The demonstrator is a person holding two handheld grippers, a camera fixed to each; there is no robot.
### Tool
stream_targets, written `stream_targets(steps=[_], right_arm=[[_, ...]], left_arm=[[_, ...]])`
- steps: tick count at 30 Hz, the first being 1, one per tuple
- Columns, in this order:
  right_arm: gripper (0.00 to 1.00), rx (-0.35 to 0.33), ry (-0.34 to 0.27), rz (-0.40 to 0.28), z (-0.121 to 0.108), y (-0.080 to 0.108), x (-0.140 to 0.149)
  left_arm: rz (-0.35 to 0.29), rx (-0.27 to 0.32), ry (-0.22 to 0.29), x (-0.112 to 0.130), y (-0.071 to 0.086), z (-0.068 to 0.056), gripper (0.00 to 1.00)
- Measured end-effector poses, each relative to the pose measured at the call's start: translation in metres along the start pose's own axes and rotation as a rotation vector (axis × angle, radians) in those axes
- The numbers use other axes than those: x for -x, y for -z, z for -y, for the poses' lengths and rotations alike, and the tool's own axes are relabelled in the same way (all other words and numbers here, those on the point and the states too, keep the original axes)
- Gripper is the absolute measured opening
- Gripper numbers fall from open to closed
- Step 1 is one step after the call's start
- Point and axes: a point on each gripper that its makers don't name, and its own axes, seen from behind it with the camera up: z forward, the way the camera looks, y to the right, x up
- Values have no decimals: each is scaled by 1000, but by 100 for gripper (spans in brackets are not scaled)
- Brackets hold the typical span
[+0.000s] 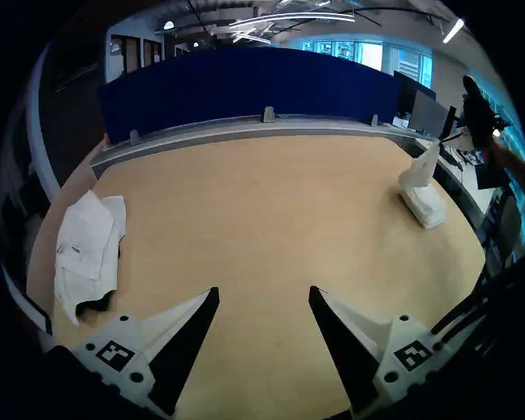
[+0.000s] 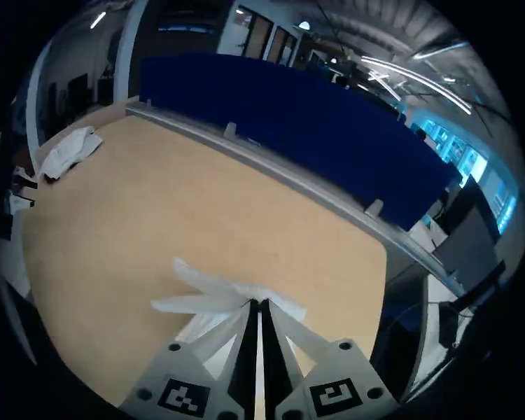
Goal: Fold towel
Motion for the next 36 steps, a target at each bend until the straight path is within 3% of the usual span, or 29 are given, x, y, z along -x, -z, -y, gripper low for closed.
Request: stream_targets(steps=[9,20,32,36], right_arm=[[3,33,-58,85,-1,4,69],[3,72,-154,169,5,-9,134],[3,115,-294,239,12,-31,186],[3,124,-339,239,12,-36,191]], left_arm=[[9,1,-14,-1,-2,-3,95],[12,-4,-24,-1,3,-5,95],[16,-18,-29,1,6,0,95],[17,-18,-32,2,7,1,95]])
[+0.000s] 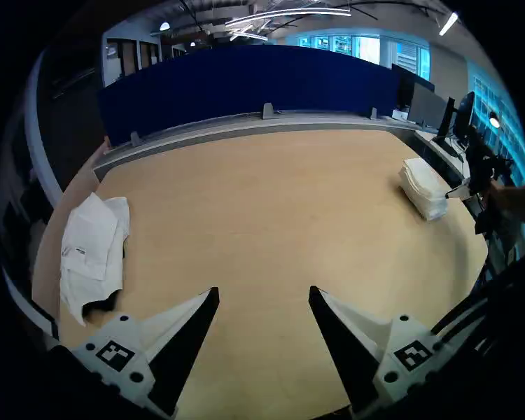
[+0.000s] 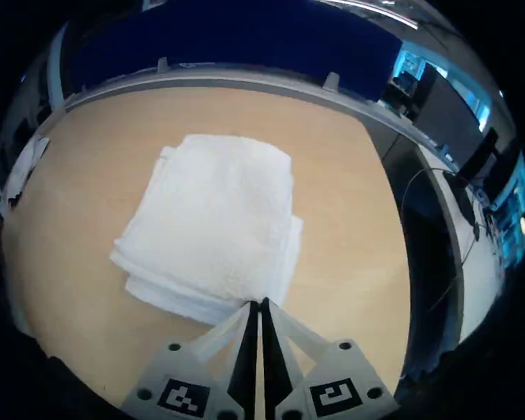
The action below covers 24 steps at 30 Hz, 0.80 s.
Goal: Fold towel
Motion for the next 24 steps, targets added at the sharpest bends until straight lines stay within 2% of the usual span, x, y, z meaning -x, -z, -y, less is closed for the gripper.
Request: stream_targets(steps=[3,8,14,24], right_arm=[[3,3,-25,-5,0,-1,0],[5,14,-32,-11,-1,0,0],[14,28,-33,-41,1,8,-2],[66,32,-91,-95,3,21,-8]], left_arm=[[1,2,-3,-1,1,0,95],[0,5,-9,-3,2,-1,95],[-2,12,-12,-5,4,-3,95],[-4,15,-8,-4,4,-2,95]])
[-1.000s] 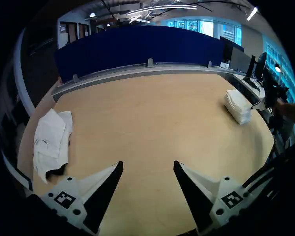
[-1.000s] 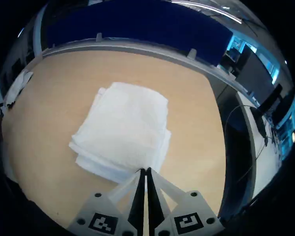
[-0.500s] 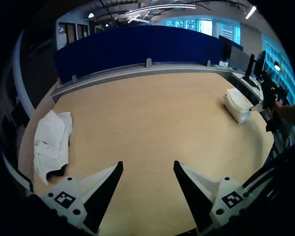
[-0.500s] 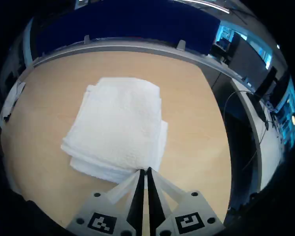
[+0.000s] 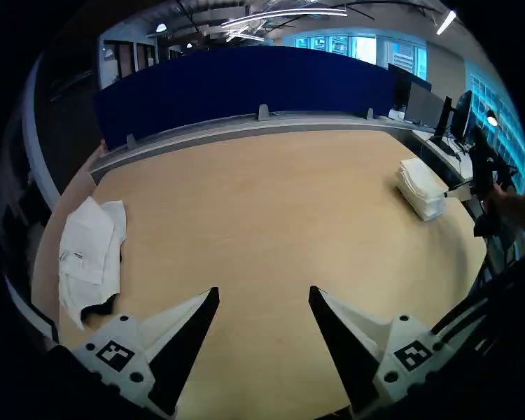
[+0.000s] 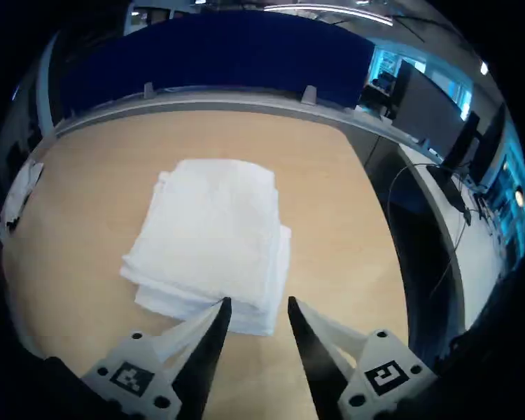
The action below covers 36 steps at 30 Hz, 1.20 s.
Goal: Fold towel
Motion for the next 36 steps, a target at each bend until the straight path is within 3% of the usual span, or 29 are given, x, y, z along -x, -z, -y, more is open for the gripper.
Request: stream_targets(steps=[6,10,23,36], right_arm=[[90,-56,-51,-28,20,0,-11],[95,-76,-61,-53,34,-1,-23],[96,-115,-44,-51,66,-18,-30],[97,-94,-14,-11,57,-33,-4]], left_arm=[[-3,0,1,-1,0,-1,95],[-4,-1,2,-1,0,-1,95],[-2,-13,9,2,3,3,95],[1,-18,14,2,1,4,95]])
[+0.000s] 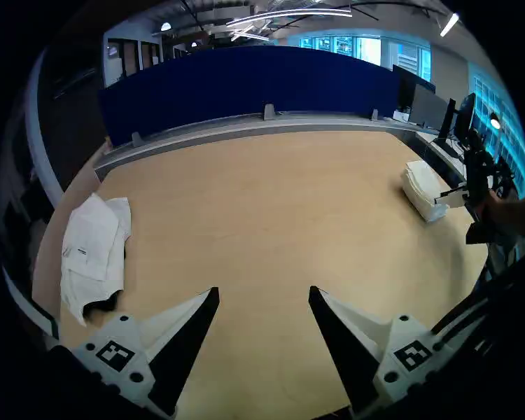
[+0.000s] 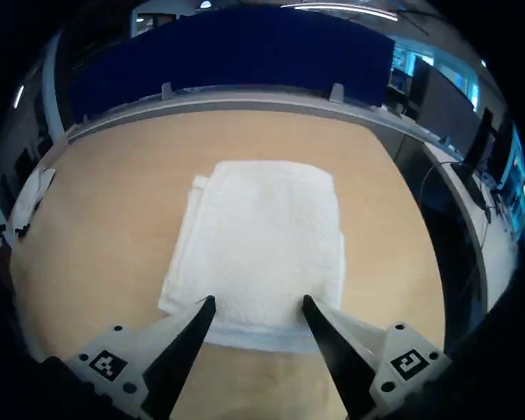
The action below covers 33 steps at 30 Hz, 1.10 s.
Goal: Fold towel
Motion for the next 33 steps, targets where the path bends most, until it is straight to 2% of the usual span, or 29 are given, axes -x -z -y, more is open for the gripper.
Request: stream_targets(steps=[5,11,16,23,33], right_arm=[[97,-1,-11,-9,0,2,-7],[97,1,-25,-80,-4,12,-44],[97,4,-16,-88,-10,8,-61],[97,-5,3,-100,-7,-6,-81],[97,3,-4,-66,-15,-44,-93]], left_arm=[[-2,0,-2,-2,1,-2,95],[-3,-5,2,-4,1,1,95],[-4,-10,6,-4,0,2,95],[4,-15,7,-1,-1,0,95],[9,-44,17,1,3,6,95]])
